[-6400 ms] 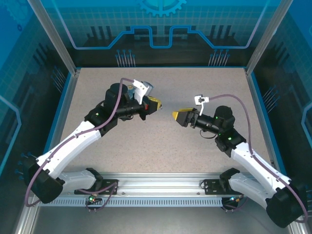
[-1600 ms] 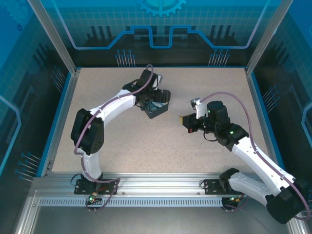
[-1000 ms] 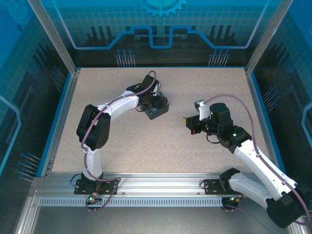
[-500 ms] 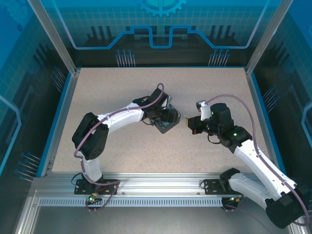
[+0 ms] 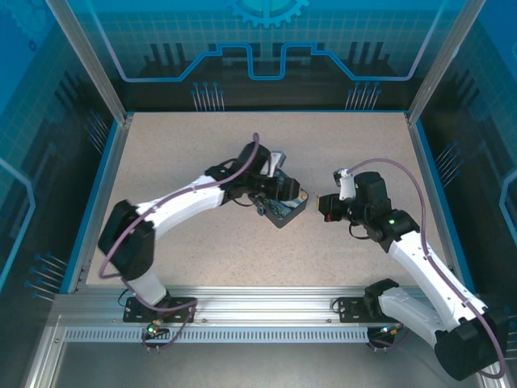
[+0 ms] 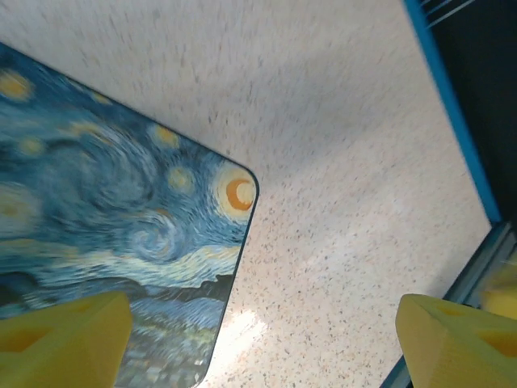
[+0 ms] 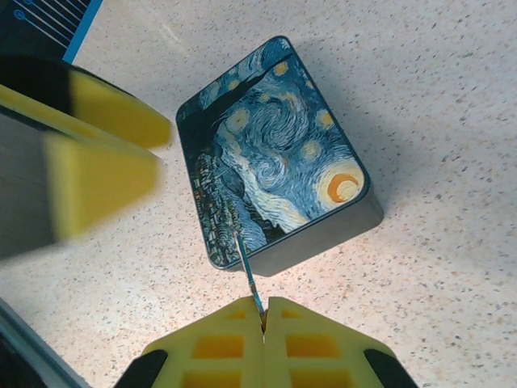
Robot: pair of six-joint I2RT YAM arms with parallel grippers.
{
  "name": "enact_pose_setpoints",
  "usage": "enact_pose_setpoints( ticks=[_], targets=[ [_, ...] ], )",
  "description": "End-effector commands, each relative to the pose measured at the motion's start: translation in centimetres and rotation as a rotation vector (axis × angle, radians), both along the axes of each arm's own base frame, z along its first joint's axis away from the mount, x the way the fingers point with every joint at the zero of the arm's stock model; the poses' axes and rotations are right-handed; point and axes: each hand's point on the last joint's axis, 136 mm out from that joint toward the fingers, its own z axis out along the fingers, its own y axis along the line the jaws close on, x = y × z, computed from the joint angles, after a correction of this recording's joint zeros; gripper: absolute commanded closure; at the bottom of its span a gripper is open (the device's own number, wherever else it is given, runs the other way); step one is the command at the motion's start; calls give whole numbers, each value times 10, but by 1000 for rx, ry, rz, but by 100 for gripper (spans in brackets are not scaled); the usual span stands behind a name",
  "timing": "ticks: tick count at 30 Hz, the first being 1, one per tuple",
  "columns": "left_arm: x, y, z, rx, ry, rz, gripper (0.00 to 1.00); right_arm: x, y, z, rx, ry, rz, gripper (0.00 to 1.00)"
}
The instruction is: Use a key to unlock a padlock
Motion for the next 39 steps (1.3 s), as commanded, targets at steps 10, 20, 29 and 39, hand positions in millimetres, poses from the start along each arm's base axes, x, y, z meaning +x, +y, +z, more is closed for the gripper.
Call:
enact_pose_setpoints(
  ticks=[10, 20, 29, 39],
  targets=[
    [-15, 93, -36, -140, -71, 73, 10, 17, 40, -23, 147, 69, 45, 100],
    [0, 89, -87, -237, -88, 54, 9, 32, 63, -48, 156, 141, 35, 100],
    [3, 83, -111, -248, -186, -11, 11, 33, 61, -49, 145, 130, 20, 100],
    [1, 78, -136, -243, -196, -56, 26, 36, 62, -47, 141, 113, 25, 100]
  ],
)
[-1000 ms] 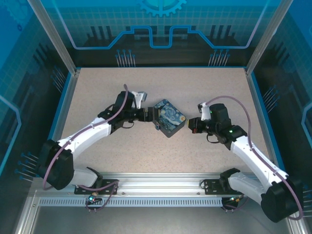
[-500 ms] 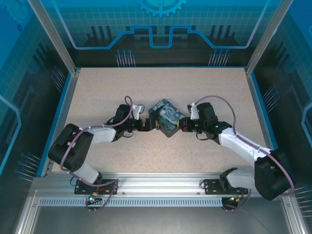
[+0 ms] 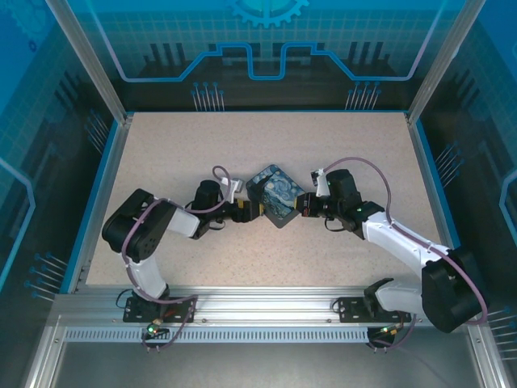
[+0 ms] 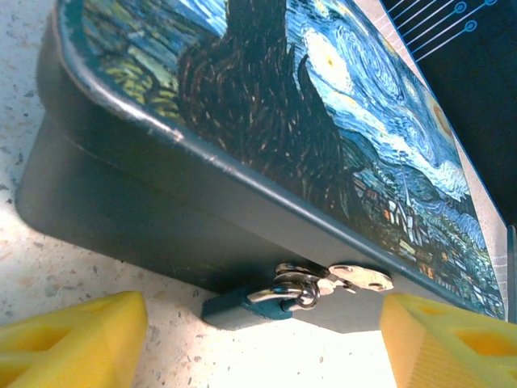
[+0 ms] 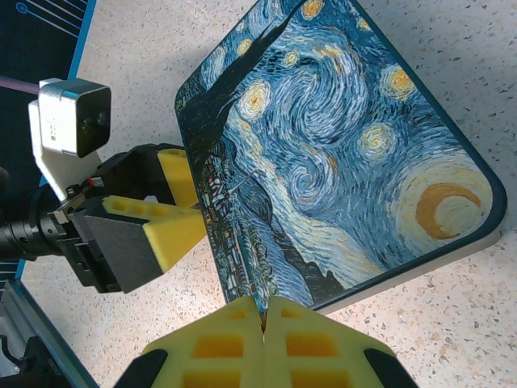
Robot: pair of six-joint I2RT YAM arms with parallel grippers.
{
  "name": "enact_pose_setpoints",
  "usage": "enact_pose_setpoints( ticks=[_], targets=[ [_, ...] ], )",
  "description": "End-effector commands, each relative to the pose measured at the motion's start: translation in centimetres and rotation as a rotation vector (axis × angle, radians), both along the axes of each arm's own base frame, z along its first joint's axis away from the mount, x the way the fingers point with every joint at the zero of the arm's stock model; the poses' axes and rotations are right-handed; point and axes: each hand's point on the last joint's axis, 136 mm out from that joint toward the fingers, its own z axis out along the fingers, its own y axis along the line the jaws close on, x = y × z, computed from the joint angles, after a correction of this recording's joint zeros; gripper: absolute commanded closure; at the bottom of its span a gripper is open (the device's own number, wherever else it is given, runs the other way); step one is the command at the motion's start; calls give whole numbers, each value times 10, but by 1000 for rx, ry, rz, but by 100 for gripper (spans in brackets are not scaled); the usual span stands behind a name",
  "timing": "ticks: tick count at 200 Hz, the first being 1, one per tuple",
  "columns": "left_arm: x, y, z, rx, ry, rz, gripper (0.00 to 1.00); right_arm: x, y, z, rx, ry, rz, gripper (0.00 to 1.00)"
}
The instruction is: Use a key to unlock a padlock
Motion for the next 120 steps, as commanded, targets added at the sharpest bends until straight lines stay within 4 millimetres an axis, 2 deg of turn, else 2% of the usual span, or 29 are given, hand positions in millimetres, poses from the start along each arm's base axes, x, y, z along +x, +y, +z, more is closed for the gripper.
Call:
enact_pose_setpoints(
  ticks=[1, 58, 120],
  targets=[
    [-3, -5, 1, -14, -70, -52, 27, 4, 7, 10, 12, -42, 12, 100],
    [-6, -14, -9, -42, -40, -105, 31, 8, 9, 12, 6, -72, 17, 100],
    [-12, -26, -16, -60, -15, -150, 37, 13, 9, 5, -12, -69, 8, 100]
  ],
)
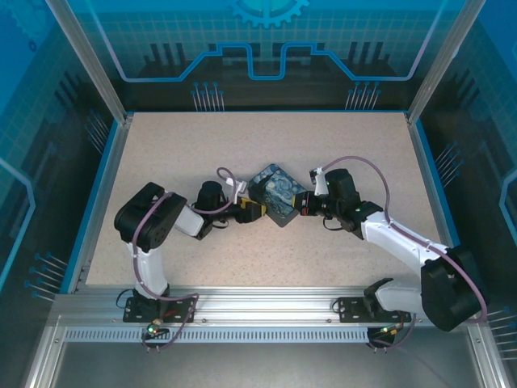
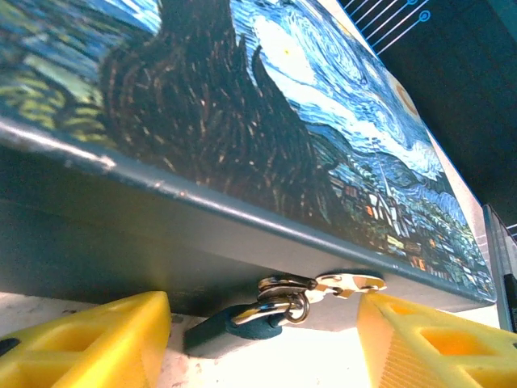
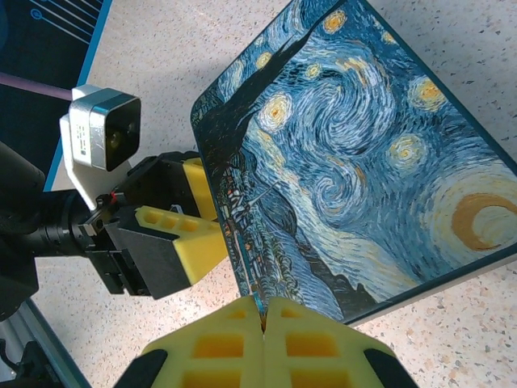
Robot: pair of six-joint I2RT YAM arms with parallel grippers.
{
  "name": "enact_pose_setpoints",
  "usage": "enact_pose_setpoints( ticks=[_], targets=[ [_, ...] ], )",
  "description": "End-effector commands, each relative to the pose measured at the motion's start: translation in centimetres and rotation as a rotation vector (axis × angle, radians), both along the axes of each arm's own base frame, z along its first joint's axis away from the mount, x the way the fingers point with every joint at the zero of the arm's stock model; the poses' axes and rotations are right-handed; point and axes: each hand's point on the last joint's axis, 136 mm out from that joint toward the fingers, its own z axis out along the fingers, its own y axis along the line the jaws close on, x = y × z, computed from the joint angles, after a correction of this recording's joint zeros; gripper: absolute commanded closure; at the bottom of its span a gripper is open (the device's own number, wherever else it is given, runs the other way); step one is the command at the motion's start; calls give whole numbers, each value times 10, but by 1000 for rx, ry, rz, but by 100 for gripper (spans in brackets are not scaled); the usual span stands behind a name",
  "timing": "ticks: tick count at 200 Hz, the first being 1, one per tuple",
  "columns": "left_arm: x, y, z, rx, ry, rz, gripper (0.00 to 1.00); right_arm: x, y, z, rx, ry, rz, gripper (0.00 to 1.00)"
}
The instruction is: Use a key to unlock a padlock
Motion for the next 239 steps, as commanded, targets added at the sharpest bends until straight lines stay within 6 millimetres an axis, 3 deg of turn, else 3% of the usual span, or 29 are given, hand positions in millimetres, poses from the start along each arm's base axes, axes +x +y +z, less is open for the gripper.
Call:
enact_pose_setpoints(
  ticks=[1, 51, 115, 157, 239],
  targets=[
    [-12, -9, -13, -1, 50, -58, 37, 8, 5, 1, -14, -28, 2, 100],
    [-13, -11, -17, 3, 61, -66, 39, 17, 18, -16, 7, 53, 19, 100],
    [-14, -12, -21, 11, 70, -74, 40, 25, 35, -18, 132, 75, 55, 100],
    [-14, -13, -22, 13, 73, -77, 40, 29, 29, -22, 124, 65, 27, 100],
    [-17, -16, -24, 27, 75, -95, 40, 18, 14, -66, 43, 168, 0, 100]
  ],
)
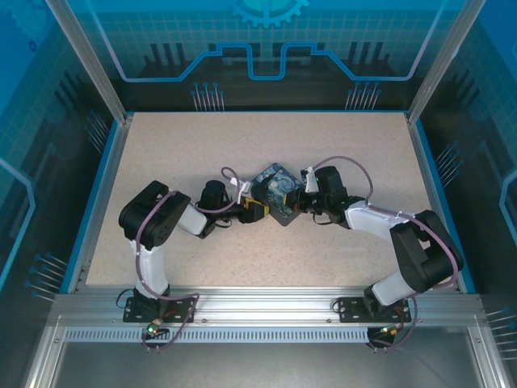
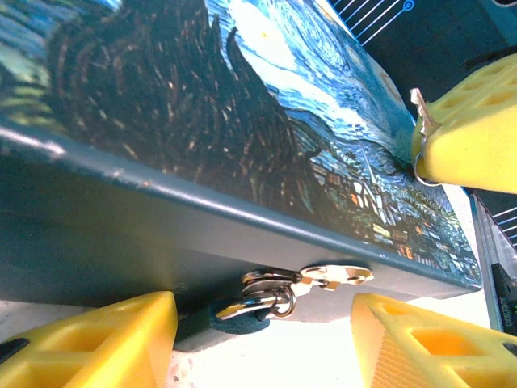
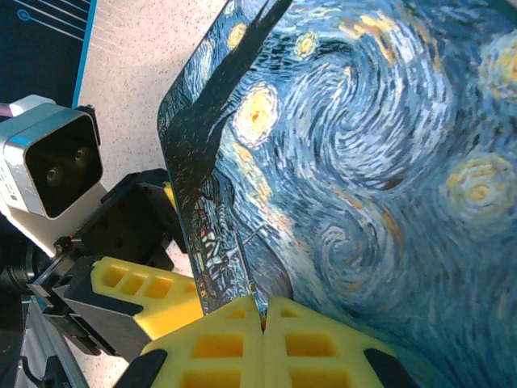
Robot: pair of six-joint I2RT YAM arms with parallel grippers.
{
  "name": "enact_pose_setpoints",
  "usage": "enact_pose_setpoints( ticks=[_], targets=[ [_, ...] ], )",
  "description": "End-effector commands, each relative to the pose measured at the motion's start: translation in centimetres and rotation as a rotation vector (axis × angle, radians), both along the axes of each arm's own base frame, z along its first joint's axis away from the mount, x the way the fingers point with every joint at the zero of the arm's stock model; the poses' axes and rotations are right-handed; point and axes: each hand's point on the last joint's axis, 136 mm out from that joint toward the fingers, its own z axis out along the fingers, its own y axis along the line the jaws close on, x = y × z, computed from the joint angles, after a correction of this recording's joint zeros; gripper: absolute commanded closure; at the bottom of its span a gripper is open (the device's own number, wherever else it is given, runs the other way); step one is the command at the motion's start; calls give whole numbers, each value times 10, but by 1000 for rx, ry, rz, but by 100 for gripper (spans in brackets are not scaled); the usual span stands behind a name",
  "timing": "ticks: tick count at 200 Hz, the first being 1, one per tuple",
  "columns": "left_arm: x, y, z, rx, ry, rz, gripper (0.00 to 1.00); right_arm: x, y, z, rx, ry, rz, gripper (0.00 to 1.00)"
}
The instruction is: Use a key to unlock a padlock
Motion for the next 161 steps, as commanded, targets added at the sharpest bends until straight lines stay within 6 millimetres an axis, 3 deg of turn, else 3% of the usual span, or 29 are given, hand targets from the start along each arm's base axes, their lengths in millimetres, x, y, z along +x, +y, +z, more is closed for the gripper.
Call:
enact_pose_setpoints(
  ticks=[1, 74, 161],
  targets=[
    [-15, -5, -23, 41, 77, -53, 40, -9, -10, -24, -41, 60, -7, 100],
    [-22, -10, -29, 49, 96, -94, 40, -28, -25, -53, -102, 160, -32, 100],
    [-30, -20, -33, 49, 125, -158, 43, -27, -24, -50, -100, 151, -26, 100]
  ],
)
